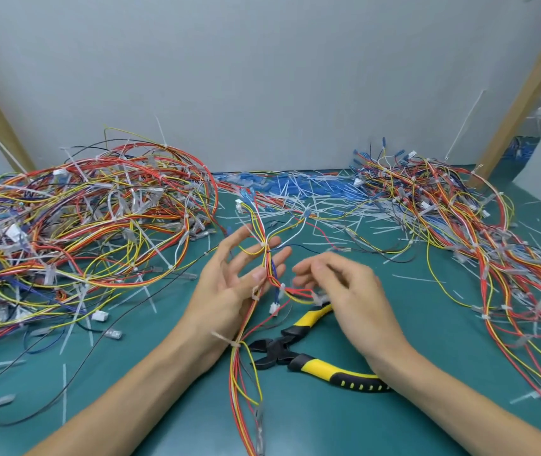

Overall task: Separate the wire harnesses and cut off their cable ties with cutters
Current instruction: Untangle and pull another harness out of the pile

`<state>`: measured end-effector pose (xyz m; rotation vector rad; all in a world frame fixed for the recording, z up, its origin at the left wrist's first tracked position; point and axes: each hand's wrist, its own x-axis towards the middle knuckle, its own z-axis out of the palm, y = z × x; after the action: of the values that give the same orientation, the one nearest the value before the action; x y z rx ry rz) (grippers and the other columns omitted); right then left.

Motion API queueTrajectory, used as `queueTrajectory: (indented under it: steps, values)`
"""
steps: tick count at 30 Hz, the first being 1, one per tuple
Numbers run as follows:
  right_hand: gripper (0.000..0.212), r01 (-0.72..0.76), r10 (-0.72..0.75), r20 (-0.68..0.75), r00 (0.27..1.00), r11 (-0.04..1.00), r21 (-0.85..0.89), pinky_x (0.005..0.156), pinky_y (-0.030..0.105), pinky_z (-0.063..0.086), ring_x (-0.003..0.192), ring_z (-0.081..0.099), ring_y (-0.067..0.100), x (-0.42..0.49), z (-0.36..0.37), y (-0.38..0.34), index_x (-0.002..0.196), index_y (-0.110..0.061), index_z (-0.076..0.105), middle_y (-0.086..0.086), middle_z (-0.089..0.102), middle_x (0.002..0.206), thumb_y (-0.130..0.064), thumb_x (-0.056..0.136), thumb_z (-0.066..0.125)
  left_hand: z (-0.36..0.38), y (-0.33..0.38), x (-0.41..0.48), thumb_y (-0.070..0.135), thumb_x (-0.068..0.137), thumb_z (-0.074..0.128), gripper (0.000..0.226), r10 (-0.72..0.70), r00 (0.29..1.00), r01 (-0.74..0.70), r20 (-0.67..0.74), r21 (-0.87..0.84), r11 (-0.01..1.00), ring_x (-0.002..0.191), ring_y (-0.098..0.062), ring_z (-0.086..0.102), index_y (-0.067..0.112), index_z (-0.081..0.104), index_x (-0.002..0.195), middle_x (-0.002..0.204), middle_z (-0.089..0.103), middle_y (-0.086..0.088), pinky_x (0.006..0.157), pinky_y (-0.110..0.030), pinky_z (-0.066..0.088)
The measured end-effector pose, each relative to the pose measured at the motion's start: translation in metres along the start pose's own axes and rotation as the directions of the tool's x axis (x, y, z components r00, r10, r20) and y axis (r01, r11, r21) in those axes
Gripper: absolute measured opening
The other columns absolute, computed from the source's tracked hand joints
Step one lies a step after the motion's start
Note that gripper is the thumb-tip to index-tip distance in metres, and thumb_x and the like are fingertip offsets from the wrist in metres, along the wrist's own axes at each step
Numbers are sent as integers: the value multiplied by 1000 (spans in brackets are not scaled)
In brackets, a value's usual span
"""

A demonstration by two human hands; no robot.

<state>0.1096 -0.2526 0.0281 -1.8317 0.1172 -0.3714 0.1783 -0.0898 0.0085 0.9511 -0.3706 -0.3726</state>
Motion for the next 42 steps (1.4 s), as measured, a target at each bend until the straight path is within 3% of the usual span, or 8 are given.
queueTrajectory:
  steps: [5, 9, 12, 16, 23, 32, 39, 42]
  values:
    - [21, 57, -9, 242, 970, 979, -195, 60, 19, 44, 47, 56, 4, -2, -1, 0, 86, -21, 74, -10, 66, 60, -27, 100, 59, 0, 2, 1, -16, 89, 54, 70, -20, 995, 19, 94, 6, 1000, 122, -36, 62, 14, 33, 149, 135, 61, -21, 94, -37, 56]
    - [21, 49, -19, 368, 929, 996, -71, 57, 22, 48, 43, 56, 6, -3, -2, -5, 89, -10, 72, -3, 76, 78, -20, 102, 58, 4, 5, 1, -6, 86, 55, 73, 20, 994, -35, 111, 134, 990, 119, -36, 64, 18, 32, 151, 134, 63, -16, 91, -36, 57]
    - [19, 81, -50, 310, 950, 993, -87, 60, 32, 51, 42, 53, 11, -2, -2, -1, 83, -13, 68, -8, 69, 67, -23, 99, 64, 5, 11, 0, -7, 90, 56, 72, 55, 988, -91, 141, 266, 960, 111, -37, 68, 21, 31, 151, 130, 66, -7, 87, -33, 57]
    - [17, 68, -41, 191, 981, 988, -138, 56, 23, 42, 45, 50, 6, 1, -1, 6, 78, -24, 68, -4, 72, 73, -29, 93, 70, 2, 24, 4, -11, 89, 63, 76, 95, 991, -131, 98, 481, 867, 83, -26, 75, 32, 38, 145, 122, 65, -2, 78, -26, 56]
    - [15, 15, -17, 75, 997, 999, 31, 46, 17, 36, 38, 45, 10, 2, -4, 6, 78, -14, 68, -1, 65, 61, -20, 92, 72, 3, 36, 5, -14, 84, 67, 83, -29, 994, -31, 108, 520, 853, 85, -20, 74, 33, 37, 146, 126, 56, -10, 71, -22, 56]
    - [21, -20, 16, 42, 999, 993, 117, 79, 29, 41, 92, 67, 13, 3, -8, 1, 80, -20, 65, 1, 69, 71, -21, 100, 59, -8, 50, 9, -13, 87, 64, 84, -136, 966, -21, 221, 590, 807, 88, -25, 73, 38, 37, 147, 124, 54, -11, 81, -28, 56]
    - [10, 139, -117, 184, 976, 984, -112, 67, 17, 41, 76, 65, 9, -3, -4, -2, 84, -25, 75, -9, 74, 80, -30, 90, 68, -13, 44, 11, -7, 78, 69, 86, -109, 978, 7, 180, 493, 870, 75, -21, 63, 36, 41, 147, 123, 66, 6, 74, -24, 51]
    - [10, 118, -102, 177, 979, 990, -80, 70, 25, 46, 78, 67, 7, -2, -4, -2, 85, -24, 74, -8, 74, 79, -25, 93, 70, -10, 41, 9, -9, 81, 67, 85, -99, 978, -9, 183, 513, 858, 71, -15, 63, 36, 38, 148, 134, 64, -2, 77, -28, 49]
